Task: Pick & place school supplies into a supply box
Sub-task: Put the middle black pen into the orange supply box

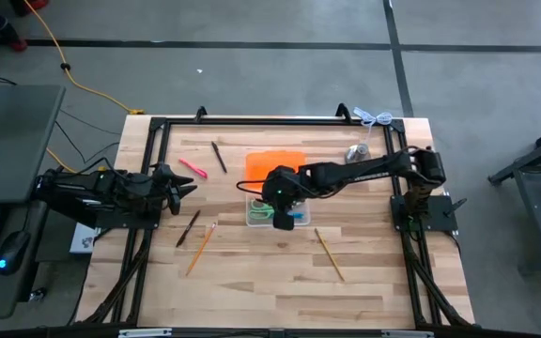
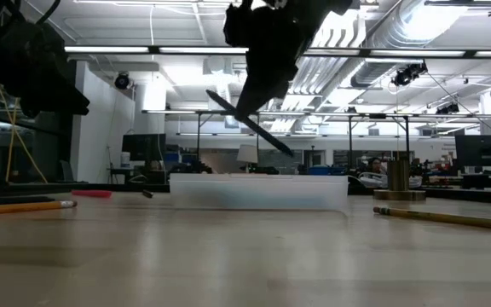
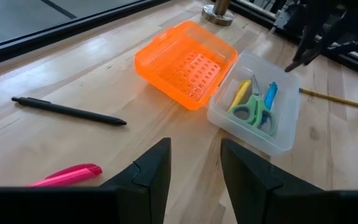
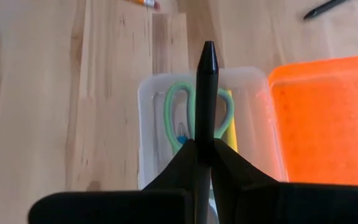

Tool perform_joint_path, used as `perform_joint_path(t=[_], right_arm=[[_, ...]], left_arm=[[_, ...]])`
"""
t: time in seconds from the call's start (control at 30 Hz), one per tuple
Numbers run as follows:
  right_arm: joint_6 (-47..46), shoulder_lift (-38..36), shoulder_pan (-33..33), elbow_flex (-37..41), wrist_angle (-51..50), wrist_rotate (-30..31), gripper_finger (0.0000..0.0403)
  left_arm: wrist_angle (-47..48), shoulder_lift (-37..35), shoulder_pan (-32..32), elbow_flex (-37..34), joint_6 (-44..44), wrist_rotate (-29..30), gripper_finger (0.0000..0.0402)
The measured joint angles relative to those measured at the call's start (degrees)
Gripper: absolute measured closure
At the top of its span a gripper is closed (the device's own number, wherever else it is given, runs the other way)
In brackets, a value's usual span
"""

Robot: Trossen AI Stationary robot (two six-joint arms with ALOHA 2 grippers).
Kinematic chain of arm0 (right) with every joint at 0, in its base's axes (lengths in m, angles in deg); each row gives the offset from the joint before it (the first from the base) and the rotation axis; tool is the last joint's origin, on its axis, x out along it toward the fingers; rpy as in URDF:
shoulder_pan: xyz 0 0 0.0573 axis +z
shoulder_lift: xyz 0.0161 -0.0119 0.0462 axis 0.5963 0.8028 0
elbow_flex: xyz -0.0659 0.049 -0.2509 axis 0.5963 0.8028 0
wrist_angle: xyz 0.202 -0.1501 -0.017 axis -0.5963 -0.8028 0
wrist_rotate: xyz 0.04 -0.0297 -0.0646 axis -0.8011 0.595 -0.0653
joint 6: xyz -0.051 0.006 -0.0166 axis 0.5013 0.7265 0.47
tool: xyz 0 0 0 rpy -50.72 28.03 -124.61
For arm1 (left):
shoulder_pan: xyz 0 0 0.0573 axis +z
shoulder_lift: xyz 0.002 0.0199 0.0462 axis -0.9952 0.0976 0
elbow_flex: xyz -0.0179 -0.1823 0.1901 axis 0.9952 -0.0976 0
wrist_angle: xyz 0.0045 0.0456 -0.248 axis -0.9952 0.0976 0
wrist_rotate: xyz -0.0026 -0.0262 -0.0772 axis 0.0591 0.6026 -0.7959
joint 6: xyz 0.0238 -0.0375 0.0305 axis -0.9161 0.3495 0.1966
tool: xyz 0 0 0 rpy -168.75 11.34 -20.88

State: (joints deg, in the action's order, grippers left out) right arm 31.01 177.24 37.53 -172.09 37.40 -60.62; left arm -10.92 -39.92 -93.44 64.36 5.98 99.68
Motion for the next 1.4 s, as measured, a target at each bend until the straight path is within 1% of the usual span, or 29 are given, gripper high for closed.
perform_joint_path(t=[0.13,0.23,0.3,0.47,0.53,0.77,1.07,1.27,1.4], right_arm=[[0.4,0.6,0.0,0.0,-0.6,0.0,0.0392],[1.3,0.6,0.0,0.0,-1.5,1.9,0.0392],[1.5,0.7,0.0,0.0,-3.3,2.9,0.0392],[2.5,2.1,0.1,0.0,-5.8,3.1,0.0392],[3.0,2.5,0.3,0.0,-5.5,3.2,0.0392],[3.3,4.6,0.7,0.0,-5.9,3.0,0.0392],[4.2,4.8,0.7,0.0,-6.2,2.9,0.0392],[4.6,7.0,0.7,0.0,-6.3,0.9,0.0392],[5.6,8.0,0.7,0.0,-5.7,1.5,0.0392]], left_arm=[[-1.6,0.0,0.0,0.0,0.0,-0.9,0.0231],[-3.0,0.0,0.0,0.0,-1.0,-2.5,0.0231],[-4.4,0.0,0.0,0.0,-3.1,-4.7,0.0231],[-10.2,0.0,0.0,0.0,-9.4,-11.9,0.0231],[-11.8,0.0,0.0,0.0,-11.0,-13.4,0.0231],[-12.3,0.0,0.0,0.0,-11.6,-13.6,0.0231],[-12.3,0.0,0.0,0.0,-11.2,-13.6,0.0231],[-12.3,0.0,0.0,0.0,-11.2,-13.6,0.0231],[-12.3,0.0,0.0,0.0,-11.2,-13.7,0.0231]])
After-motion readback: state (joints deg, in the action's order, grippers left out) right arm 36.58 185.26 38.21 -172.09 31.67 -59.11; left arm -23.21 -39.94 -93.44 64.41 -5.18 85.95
